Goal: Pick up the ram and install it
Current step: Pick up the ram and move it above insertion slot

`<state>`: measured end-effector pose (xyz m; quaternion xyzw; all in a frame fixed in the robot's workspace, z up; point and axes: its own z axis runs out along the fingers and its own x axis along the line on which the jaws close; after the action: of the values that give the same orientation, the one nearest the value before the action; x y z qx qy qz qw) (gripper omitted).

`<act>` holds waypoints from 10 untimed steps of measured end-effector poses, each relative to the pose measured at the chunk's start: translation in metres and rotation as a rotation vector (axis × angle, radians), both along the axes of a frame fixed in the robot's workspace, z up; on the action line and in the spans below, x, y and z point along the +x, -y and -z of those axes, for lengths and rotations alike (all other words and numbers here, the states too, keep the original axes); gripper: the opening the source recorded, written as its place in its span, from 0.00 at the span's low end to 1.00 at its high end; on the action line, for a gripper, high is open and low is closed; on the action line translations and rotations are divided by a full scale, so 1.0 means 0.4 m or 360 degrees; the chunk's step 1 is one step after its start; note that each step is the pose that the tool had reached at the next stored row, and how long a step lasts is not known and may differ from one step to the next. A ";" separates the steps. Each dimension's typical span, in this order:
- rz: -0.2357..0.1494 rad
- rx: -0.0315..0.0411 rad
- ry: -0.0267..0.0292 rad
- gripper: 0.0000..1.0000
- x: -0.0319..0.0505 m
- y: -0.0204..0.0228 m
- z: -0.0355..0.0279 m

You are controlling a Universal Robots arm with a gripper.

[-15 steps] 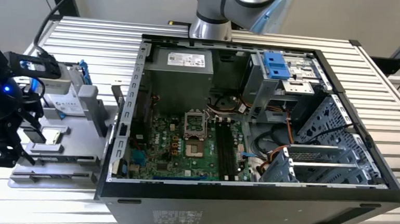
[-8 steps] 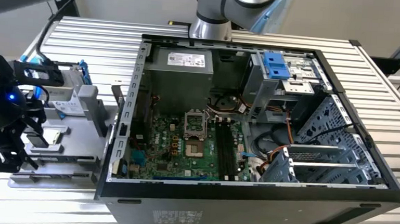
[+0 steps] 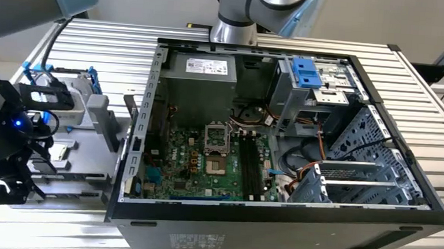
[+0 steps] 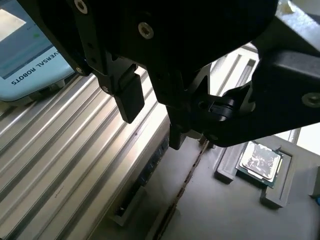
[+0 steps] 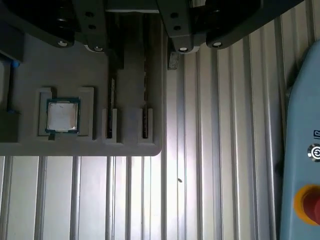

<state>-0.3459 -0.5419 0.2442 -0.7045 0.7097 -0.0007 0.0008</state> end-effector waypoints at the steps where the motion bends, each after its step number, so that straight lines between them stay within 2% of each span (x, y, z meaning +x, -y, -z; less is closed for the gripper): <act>1: -0.0014 0.0000 -0.00002 1.00 0.000 0.000 0.005; 4: -0.0077 0.0000 -0.00002 1.00 0.000 0.000 0.018; 6: -0.0078 0.0000 -0.00002 1.00 0.000 0.000 0.027; 8: -0.0059 0.0000 -0.00003 1.00 0.000 0.000 0.036; 10: -0.0012 0.0000 -0.00003 1.00 0.000 0.000 0.045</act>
<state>-0.3459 -0.5421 0.2263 -0.7071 0.7071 -0.0006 0.0007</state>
